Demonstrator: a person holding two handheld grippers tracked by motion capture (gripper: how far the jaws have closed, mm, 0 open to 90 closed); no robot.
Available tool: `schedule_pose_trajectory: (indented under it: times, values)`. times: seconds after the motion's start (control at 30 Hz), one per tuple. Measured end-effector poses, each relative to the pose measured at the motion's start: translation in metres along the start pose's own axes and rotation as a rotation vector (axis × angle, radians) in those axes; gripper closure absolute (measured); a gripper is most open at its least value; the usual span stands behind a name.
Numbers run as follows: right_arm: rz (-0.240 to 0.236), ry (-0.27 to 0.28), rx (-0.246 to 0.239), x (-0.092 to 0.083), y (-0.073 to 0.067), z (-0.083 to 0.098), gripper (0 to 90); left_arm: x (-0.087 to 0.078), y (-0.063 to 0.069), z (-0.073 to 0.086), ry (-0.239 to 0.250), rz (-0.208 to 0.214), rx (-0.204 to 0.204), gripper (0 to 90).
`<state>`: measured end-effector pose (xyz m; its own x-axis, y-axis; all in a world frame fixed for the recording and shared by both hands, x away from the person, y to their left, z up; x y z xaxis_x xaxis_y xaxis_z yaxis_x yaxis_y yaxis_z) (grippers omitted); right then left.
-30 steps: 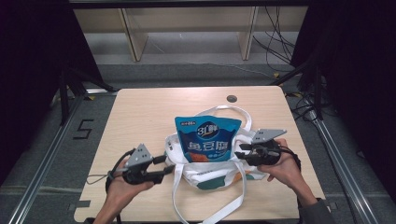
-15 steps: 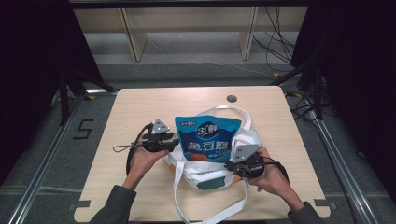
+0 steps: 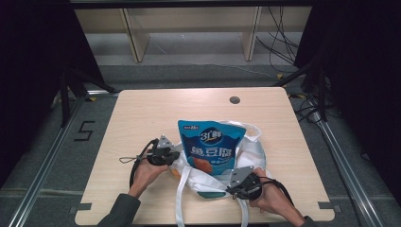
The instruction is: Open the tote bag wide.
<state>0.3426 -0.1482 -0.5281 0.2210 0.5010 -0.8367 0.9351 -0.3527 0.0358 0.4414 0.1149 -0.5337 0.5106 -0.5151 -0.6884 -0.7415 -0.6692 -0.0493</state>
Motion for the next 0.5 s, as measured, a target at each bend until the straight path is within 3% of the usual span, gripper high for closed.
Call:
schedule_pose_trajectory:
  times: [0.17, 0.23, 0.27, 0.33, 0.37, 0.4, 0.5]
  values:
    - [0.002, 0.021, 0.033, 0.002, 0.0, 0.002, 88.5, -0.002, 0.002, 0.0, -0.016, -0.032, 0.06, 89.1]
    - [0.001, 0.03, 0.057, 0.002, 0.001, 0.002, 87.2, -0.007, 0.002, -0.002, -0.015, -0.037, 0.036, 85.9]
    - [-0.009, 0.036, 0.058, 0.002, 0.002, 0.002, 86.0, -0.011, 0.003, -0.006, 0.013, -0.054, 0.023, 81.6]
    - [-0.022, 0.034, 0.083, -0.001, 0.001, 0.002, 80.7, -0.021, 0.003, -0.014, 0.04, -0.06, 0.04, 78.0]
    - [-0.052, 0.073, 0.093, -0.006, 0.001, -0.001, 75.8, -0.026, 0.003, -0.02, 0.076, -0.058, 0.033, 77.7]
    - [-0.052, 0.073, 0.093, -0.006, 0.001, -0.001, 72.9, -0.031, 0.003, -0.025, 0.104, -0.067, 0.024, 77.7]
    - [-0.044, 0.139, 0.126, -0.023, 0.005, -0.009, 64.9, -0.036, -0.005, -0.043, 0.138, -0.105, 0.059, 77.7]
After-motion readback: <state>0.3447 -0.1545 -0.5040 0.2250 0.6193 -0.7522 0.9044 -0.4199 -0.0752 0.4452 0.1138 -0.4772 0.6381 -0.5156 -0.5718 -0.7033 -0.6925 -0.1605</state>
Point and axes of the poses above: each handheld gripper's, and its own axes: x roughly forward along the jaws, z roughly out of its underside, y roughly to its right, the point moved 5 cm from there along x, roughly forward along the jaws, and after that the axes turned 6 degrees about x, right-handed, at the moved point
